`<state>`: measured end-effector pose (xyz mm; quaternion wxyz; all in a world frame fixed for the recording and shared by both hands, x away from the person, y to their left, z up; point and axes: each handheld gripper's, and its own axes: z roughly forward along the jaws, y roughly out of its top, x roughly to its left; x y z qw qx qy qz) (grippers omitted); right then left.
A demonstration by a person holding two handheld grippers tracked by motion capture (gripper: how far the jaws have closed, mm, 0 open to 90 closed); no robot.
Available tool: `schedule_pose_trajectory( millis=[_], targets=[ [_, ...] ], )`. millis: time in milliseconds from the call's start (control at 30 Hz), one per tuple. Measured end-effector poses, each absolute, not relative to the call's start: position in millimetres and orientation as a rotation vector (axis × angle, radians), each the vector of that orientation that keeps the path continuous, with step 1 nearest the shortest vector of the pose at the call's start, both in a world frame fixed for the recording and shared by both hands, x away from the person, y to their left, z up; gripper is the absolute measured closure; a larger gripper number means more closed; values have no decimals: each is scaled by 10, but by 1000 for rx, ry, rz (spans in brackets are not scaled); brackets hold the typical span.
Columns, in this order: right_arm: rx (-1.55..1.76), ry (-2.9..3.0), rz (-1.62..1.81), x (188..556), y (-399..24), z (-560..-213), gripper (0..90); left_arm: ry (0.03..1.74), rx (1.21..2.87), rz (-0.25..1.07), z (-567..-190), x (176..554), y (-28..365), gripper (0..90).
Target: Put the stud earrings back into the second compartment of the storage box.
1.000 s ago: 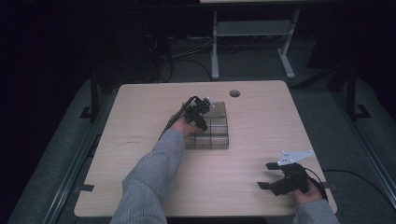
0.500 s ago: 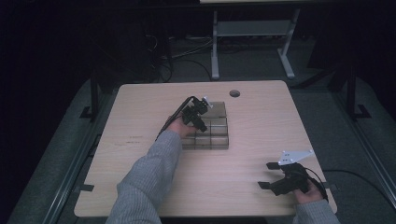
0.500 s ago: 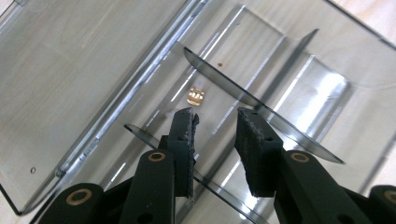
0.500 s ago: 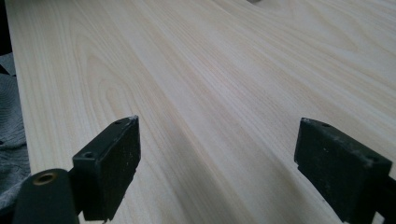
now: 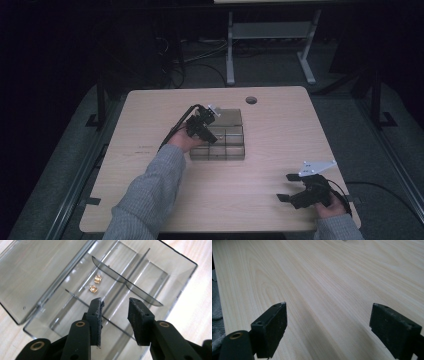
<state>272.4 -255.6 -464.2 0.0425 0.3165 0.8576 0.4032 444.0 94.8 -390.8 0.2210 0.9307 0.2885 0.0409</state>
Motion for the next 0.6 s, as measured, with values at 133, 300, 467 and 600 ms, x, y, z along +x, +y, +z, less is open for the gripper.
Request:
schedule_pose_trajectory(
  millis=[133,300,467,600],
  targets=[
    [978,2614,1233,2720,-2566,-4633,145,795,2564,120,-3896,4335,1029,609],
    [990,2606,1239,2718,-2576,-4639,145,797,2535,118,-3884,4211,1197,584],
    [999,2602,1232,2710,-2578,-4637,145,798,2507,132,-3936,3962,1451,527],
    [1005,2603,1226,2707,-2584,-4641,145,819,2436,174,-4006,3637,1731,431]
  ],
)
